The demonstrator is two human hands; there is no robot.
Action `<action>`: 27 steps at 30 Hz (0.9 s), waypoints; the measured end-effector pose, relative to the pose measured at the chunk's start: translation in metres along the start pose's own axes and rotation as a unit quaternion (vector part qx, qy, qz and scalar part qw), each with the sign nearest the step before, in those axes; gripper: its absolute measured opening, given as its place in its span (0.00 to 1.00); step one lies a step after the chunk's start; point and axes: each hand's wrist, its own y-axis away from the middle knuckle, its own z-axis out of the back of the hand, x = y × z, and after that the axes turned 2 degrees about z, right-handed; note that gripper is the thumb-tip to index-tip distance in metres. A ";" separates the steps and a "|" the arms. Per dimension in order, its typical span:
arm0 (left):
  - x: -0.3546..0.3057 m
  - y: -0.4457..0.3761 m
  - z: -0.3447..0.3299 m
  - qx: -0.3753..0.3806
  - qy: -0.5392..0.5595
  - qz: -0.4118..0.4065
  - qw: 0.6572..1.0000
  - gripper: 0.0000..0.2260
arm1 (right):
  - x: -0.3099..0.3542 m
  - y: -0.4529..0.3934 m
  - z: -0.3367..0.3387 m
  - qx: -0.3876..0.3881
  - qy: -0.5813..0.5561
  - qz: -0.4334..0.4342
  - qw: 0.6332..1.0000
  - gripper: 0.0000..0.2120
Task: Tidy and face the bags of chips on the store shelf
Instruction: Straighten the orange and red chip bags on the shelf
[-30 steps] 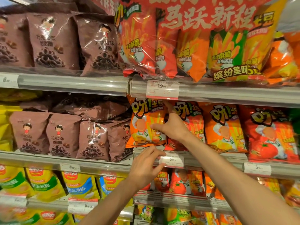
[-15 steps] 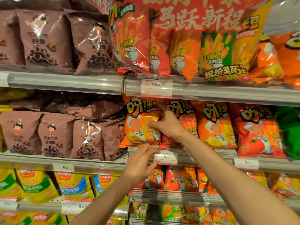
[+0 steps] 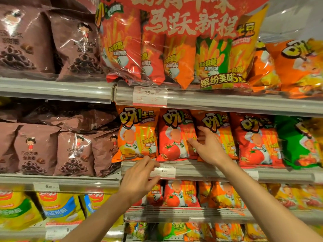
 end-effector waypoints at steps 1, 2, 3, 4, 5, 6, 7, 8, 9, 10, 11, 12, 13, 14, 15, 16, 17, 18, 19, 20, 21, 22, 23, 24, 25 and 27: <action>0.000 0.000 0.000 0.002 0.006 0.003 1.000 0.15 | 0.003 -0.004 -0.001 0.007 -0.004 -0.014 1.000 0.37; 0.000 0.000 0.001 0.004 0.008 0.005 1.000 0.15 | 0.005 -0.011 -0.003 0.015 -0.012 -0.031 0.999 0.38; 0.000 -0.001 0.001 0.005 0.009 0.007 1.000 0.15 | 0.008 -0.017 -0.005 0.025 -0.027 -0.044 0.998 0.38; 0.000 -0.001 0.001 0.007 0.010 0.007 1.000 0.15 | 0.010 -0.022 -0.007 0.038 -0.049 -0.055 0.997 0.36; -0.001 -0.001 0.002 0.008 0.010 0.008 1.000 0.15 | 0.013 -0.025 -0.008 0.053 -0.077 -0.065 0.994 0.31; -0.001 -0.001 0.003 0.008 0.011 0.008 1.000 0.14 | 0.014 -0.027 -0.010 0.064 -0.108 -0.073 0.989 0.26; -0.001 0.000 0.003 0.009 0.012 0.009 1.000 0.14 | 0.013 -0.028 -0.013 0.066 -0.130 -0.076 0.986 0.23; -0.001 0.000 0.003 0.010 0.014 0.009 1.000 0.14 | 0.012 -0.027 -0.016 0.059 -0.143 -0.073 0.985 0.21; 0.000 0.000 0.004 0.011 0.016 0.010 1.000 0.14 | 0.013 -0.025 -0.017 0.049 -0.150 -0.066 0.985 0.21; 0.000 0.000 0.004 0.013 0.018 0.010 1.000 0.14 | 0.013 -0.023 -0.018 0.034 -0.148 -0.060 0.987 0.23; 0.001 0.000 0.004 0.015 0.019 0.010 1.000 0.15 | 0.014 -0.021 -0.019 0.016 -0.144 -0.053 0.988 0.25; 0.001 -0.001 0.004 0.016 0.020 0.010 1.000 0.15 | 0.014 -0.020 -0.020 0.000 -0.141 -0.050 0.989 0.26; 0.002 -0.002 0.004 0.018 0.021 0.009 1.000 0.15 | 0.013 -0.018 -0.021 -0.015 -0.139 -0.048 0.989 0.26; 0.003 -0.002 0.004 0.019 0.020 0.008 1.000 0.15 | 0.013 -0.018 -0.021 -0.024 -0.137 -0.044 0.989 0.27; 0.004 -0.003 0.004 0.022 0.019 0.007 1.000 0.15 | 0.012 -0.018 -0.022 -0.029 -0.136 -0.042 0.989 0.28; 0.005 -0.004 0.004 0.023 0.020 0.007 1.000 0.15 | 0.011 -0.018 -0.024 -0.031 -0.137 -0.042 0.989 0.30; 0.005 -0.004 0.004 0.024 0.021 0.006 0.999 0.15 | 0.010 -0.019 -0.026 -0.031 -0.138 -0.044 0.989 0.33; 0.006 -0.004 0.004 0.024 0.021 0.004 0.999 0.15 | 0.009 -0.020 -0.027 -0.030 -0.133 -0.044 0.990 0.37; 0.006 -0.004 0.004 0.024 0.021 0.002 0.999 0.14 | 0.010 -0.019 -0.028 -0.028 -0.122 -0.044 0.991 0.40; 0.007 -0.004 0.004 0.023 0.021 0.001 0.999 0.14 | 0.009 -0.020 -0.029 -0.028 -0.115 -0.048 0.992 0.44; 0.008 -0.004 0.003 0.022 0.021 0.001 1.000 0.14 | 0.008 -0.020 -0.030 -0.028 -0.114 -0.053 0.992 0.47; 0.008 -0.004 0.002 0.020 0.020 0.002 1.000 0.14 | 0.005 -0.021 -0.032 -0.028 -0.116 -0.053 0.991 0.49; 0.008 -0.004 0.002 0.019 0.020 0.002 1.000 0.14 | 0.002 -0.023 -0.033 -0.027 -0.116 -0.049 0.992 0.48; 0.008 -0.004 0.002 0.019 0.019 0.000 1.000 0.14 | 0.002 -0.023 -0.034 -0.027 -0.117 -0.044 0.992 0.47; 0.008 -0.004 0.002 0.019 0.018 -0.002 1.000 0.14 | 0.000 -0.023 -0.034 -0.027 -0.117 -0.040 0.992 0.45; 0.008 -0.004 0.003 0.021 0.017 -0.003 1.000 0.14 | 0.003 -0.019 -0.033 -0.026 -0.117 -0.037 0.992 0.40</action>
